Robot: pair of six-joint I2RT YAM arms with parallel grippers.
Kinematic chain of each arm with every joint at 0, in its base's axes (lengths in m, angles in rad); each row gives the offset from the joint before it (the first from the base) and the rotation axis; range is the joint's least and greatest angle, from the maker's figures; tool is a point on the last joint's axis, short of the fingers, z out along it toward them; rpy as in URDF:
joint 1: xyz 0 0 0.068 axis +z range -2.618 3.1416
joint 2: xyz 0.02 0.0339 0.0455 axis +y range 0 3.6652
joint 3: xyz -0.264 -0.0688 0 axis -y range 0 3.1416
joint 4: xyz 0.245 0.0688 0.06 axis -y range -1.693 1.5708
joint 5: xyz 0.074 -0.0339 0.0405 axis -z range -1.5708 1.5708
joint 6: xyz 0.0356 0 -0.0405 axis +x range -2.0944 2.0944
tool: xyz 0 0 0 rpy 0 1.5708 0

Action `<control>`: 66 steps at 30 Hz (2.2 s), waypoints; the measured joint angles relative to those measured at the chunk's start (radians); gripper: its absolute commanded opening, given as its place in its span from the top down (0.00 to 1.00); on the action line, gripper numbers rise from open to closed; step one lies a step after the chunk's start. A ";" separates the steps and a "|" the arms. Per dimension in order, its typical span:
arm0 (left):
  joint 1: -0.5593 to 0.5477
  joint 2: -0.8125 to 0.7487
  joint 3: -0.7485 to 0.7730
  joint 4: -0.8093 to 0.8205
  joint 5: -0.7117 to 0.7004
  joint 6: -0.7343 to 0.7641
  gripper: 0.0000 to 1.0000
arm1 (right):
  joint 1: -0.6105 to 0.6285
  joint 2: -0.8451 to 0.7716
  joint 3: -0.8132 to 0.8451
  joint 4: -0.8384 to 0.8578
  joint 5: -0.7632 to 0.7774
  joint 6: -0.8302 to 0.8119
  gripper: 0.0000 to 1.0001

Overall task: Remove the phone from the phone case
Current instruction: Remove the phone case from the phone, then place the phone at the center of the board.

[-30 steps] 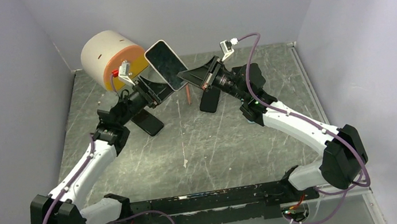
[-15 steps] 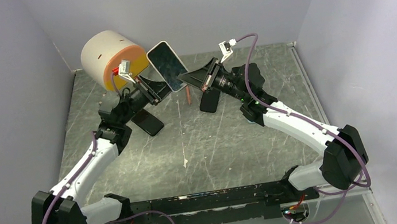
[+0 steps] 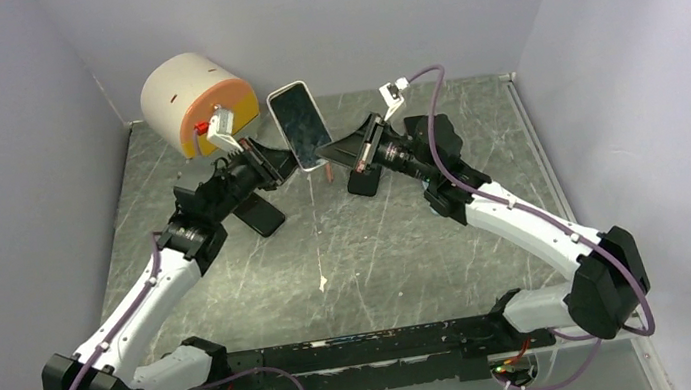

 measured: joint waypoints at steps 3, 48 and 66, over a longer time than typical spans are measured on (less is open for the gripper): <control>-0.009 -0.006 0.008 -0.050 -0.043 0.079 0.97 | -0.012 -0.013 -0.014 -0.024 -0.022 -0.007 1.00; 0.180 -0.212 -0.383 -0.341 -0.072 0.198 0.97 | -0.962 0.571 0.203 -0.542 -0.254 -0.671 1.00; 0.180 -0.184 -0.385 -0.303 -0.071 0.196 0.97 | -0.962 0.841 0.299 -0.312 -0.381 -0.536 0.92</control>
